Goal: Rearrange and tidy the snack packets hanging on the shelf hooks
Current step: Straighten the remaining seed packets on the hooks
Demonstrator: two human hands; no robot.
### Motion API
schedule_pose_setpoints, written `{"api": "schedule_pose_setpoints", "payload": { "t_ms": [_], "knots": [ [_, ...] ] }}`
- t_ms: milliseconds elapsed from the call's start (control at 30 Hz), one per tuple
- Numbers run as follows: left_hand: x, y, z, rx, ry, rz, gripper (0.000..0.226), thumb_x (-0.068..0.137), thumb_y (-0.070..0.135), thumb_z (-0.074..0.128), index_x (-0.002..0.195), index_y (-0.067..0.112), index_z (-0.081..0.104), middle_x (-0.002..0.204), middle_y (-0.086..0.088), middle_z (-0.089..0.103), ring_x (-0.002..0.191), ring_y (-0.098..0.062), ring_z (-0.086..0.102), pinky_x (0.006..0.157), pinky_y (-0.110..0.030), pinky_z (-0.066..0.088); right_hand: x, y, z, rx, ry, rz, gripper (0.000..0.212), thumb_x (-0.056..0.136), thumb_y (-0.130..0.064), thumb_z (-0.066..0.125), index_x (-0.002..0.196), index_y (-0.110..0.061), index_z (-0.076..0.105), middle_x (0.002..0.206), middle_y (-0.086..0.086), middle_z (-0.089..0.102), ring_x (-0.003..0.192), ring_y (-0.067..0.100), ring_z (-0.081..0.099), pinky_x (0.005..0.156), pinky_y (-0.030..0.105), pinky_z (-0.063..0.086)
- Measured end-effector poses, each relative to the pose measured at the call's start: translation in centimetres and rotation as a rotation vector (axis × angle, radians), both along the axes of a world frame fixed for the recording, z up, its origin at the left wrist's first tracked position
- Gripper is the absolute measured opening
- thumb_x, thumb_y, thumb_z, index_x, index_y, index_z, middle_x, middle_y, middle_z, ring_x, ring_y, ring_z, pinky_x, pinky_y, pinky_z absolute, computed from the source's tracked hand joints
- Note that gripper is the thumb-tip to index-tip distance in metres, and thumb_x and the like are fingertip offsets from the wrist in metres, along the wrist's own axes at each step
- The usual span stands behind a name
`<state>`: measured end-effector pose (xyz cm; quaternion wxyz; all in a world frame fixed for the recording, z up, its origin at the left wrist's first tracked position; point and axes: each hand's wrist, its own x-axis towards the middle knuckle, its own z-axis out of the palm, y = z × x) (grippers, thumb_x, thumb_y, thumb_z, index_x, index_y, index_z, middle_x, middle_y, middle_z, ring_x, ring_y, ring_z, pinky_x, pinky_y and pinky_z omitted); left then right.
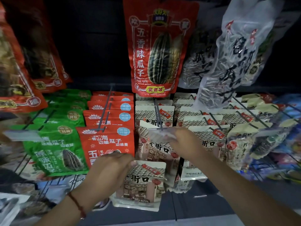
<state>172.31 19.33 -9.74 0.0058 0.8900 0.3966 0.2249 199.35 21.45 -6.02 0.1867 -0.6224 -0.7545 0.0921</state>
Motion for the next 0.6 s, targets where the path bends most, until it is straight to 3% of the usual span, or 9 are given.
{"api": "schedule_pose_setpoints", "payload": {
  "t_ms": [67, 167, 267, 433, 533, 600],
  "knots": [
    [-0.4, 0.0, 0.0, -0.015, -0.008, -0.002, 0.032, 0.099, 0.043, 0.035, 0.091, 0.030, 0.063, 0.070, 0.014, 0.061, 0.061, -0.007, 0.057, 0.050, -0.026, 0.044, -0.1, -0.9, -0.5, 0.015, 0.098, -0.017, 0.037, 0.092, -0.015, 0.060, 0.127, -0.029, 0.063, 0.107, -0.015, 0.063, 0.072, 0.008, 0.064, 0.059, 0.025, 0.054],
    [-0.9, 0.1, 0.4, -0.009, -0.035, -0.015, 0.033, 0.099, 0.044, 0.036, 0.093, 0.031, 0.065, 0.069, 0.014, 0.063, 0.059, -0.007, 0.058, 0.047, -0.026, 0.045, 0.0, -2.7, -1.1, 0.024, 0.221, -0.036, 0.028, 0.094, -0.022, 0.062, 0.121, -0.030, 0.067, 0.109, -0.021, 0.059, 0.081, -0.007, 0.056, 0.069, 0.012, 0.044],
    [-1.2, 0.2, 0.9, -0.008, -0.048, -0.027, 0.033, 0.098, 0.046, 0.035, 0.091, 0.032, 0.064, 0.068, 0.015, 0.063, 0.058, -0.006, 0.058, 0.046, -0.023, 0.040, 0.7, -4.5, -1.4, 0.035, 0.311, -0.057, 0.016, 0.093, -0.027, 0.064, 0.105, -0.028, 0.075, 0.100, -0.023, 0.066, 0.090, -0.009, 0.058, 0.083, 0.021, 0.049],
    [-1.2, 0.1, 0.9, -0.060, -0.011, -0.065, 0.043, 0.099, 0.051, 0.030, 0.091, 0.031, 0.068, 0.072, 0.015, 0.066, 0.063, -0.003, 0.061, 0.053, -0.020, 0.046, 2.1, -7.8, -1.1, 0.057, 0.374, -0.064, 0.006, 0.084, -0.032, 0.073, 0.089, -0.031, 0.078, 0.082, -0.020, 0.071, 0.082, 0.002, 0.064, 0.077, 0.037, 0.053],
    [-0.7, 0.3, 0.7, -0.132, -0.020, -0.079, 0.046, 0.099, 0.056, 0.029, 0.090, 0.031, 0.068, 0.072, 0.016, 0.066, 0.066, 0.000, 0.060, 0.058, -0.023, 0.050, 3.4, -9.9, -0.2, 0.093, 0.370, -0.104, 0.017, 0.083, -0.050, 0.067, 0.090, -0.036, 0.074, 0.090, -0.027, 0.068, 0.087, -0.002, 0.062, 0.082, 0.037, 0.052],
    [-0.4, 0.5, 0.6, -0.207, -0.085, -0.069, 0.041, 0.097, 0.059, 0.038, 0.089, 0.034, 0.069, 0.070, 0.021, 0.063, 0.064, 0.004, 0.058, 0.057, -0.023, 0.049, 4.4, -11.3, 0.7, 0.136, 0.374, -0.121, 0.029, 0.082, -0.064, 0.059, 0.098, -0.041, 0.067, 0.097, -0.025, 0.066, 0.089, 0.001, 0.061, 0.074, 0.028, 0.051]
  ]
}}
